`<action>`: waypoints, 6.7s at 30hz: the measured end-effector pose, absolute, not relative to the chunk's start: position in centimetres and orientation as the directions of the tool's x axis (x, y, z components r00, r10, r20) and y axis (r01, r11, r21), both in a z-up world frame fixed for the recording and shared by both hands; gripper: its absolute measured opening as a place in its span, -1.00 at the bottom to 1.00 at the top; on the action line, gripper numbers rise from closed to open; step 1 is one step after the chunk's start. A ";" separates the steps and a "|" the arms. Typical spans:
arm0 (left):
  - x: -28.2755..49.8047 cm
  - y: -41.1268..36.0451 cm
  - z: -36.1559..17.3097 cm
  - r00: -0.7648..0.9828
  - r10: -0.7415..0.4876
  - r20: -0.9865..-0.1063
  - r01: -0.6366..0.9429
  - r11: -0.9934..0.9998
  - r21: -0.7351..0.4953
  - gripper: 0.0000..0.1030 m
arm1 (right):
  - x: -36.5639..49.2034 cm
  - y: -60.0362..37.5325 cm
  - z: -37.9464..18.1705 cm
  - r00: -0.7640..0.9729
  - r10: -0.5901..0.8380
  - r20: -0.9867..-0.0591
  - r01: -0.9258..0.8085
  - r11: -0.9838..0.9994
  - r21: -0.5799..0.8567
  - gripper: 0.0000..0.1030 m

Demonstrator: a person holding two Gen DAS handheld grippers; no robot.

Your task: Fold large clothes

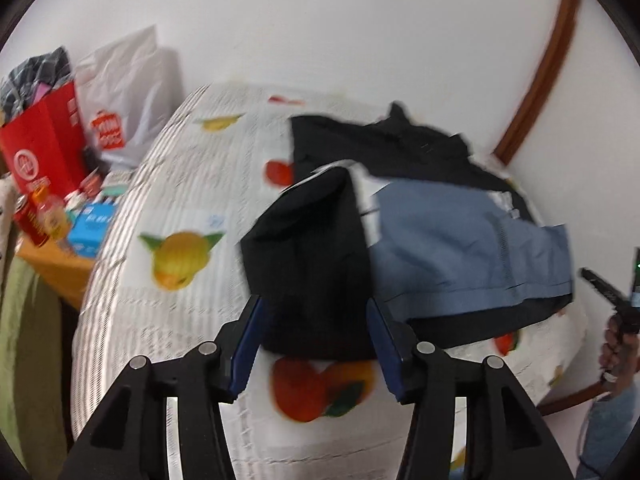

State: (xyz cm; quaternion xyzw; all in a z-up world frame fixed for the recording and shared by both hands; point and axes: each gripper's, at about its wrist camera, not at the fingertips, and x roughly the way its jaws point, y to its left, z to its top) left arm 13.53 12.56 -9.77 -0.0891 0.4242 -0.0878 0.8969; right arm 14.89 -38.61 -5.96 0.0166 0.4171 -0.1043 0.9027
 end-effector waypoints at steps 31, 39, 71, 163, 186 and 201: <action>24.6 8.4 -8.7 0.586 -0.366 -0.723 0.135 0.924 -0.358 -0.76 | 23.7 -37.5 -3.9 0.730 -0.091 -0.678 0.188 0.980 0.071 -0.88; 28.5 8.0 -9.1 0.581 -0.332 -0.743 0.100 0.935 -0.340 -0.76 | 27.3 -38.3 -4.3 0.732 -0.104 -0.673 0.206 0.976 0.074 -0.88; 30.7 5.9 -10.6 0.551 -0.292 -0.782 0.123 0.955 -0.270 -0.02 | 30.3 -37.1 -7.0 0.652 -0.130 -0.747 0.193 0.981 -0.002 -0.10; 35.9 5.0 -11.2 0.658 -0.193 -0.728 0.122 0.981 -0.150 0.24 | 39.6 -38.1 -13.5 0.578 -0.172 -0.797 0.155 0.983 -0.100 -0.50; 37.5 2.2 -13.7 0.596 -0.150 -0.789 0.083 0.989 -0.125 0.07 | 39.5 -40.6 -10.7 0.669 -0.078 -0.739 0.126 0.992 0.009 -0.03; 28.7 6.5 -10.1 0.621 -0.156 -0.768 0.058 0.986 -0.154 0.25 | 37.0 -23.4 -13.9 0.542 0.031 -0.840 -0.058 0.998 0.000 -0.02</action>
